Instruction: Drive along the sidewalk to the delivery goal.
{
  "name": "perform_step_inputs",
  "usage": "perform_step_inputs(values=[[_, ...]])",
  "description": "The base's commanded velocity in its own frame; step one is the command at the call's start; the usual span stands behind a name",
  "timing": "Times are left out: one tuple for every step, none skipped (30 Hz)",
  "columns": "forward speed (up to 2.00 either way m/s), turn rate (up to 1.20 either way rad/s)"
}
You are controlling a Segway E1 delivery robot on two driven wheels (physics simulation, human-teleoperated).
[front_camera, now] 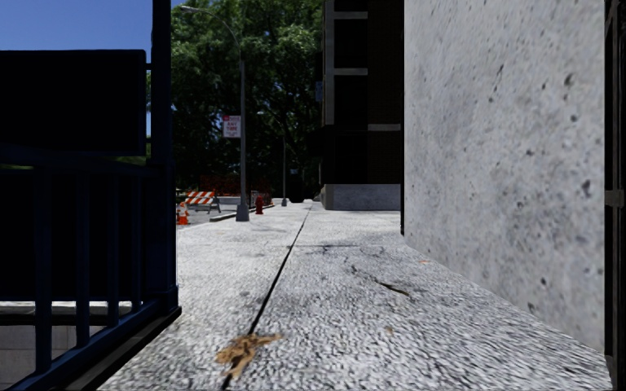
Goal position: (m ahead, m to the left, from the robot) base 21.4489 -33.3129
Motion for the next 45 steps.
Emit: perform_step_inputs(values=[[2.00, -0.31], [2.00, -0.31], [2.00, -0.31], [2.00, -0.31], [2.00, -0.31], [2.00, -0.31], [2.00, -0.13], [2.00, 0.00], [2.00, 0.00], [2.00, 0.00], [2.00, 0.00], [2.00, 0.00], [2.00, 0.00], [2.00, 0.00], [2.00, 0.00], [2.00, 0.00], [2.00, 0.00], [2.00, 0.00], [2.00, 0.00], [2.00, 0.00], [2.00, 0.00], [2.00, 0.00], [2.00, 0.00], [2.00, 0.00], [2.00, 0.00], [2.00, 0.00], [2.00, 0.00], [2.00, 0.00], [2.00, 0.00], [2.00, 0.00], [2.00, 0.00], [2.00, 0.00], [2.00, 0.00], [2.00, 0.00], [2.00, 0.00], [2.00, 0.00], [2.00, 0.00], [2.00, 0.00], [2.00, 0.00], [2.00, 0.00], [2.00, 0.00], [2.00, 0.00], [2.00, 0.00], [2.00, 0.00], [2.00, 0.00]])
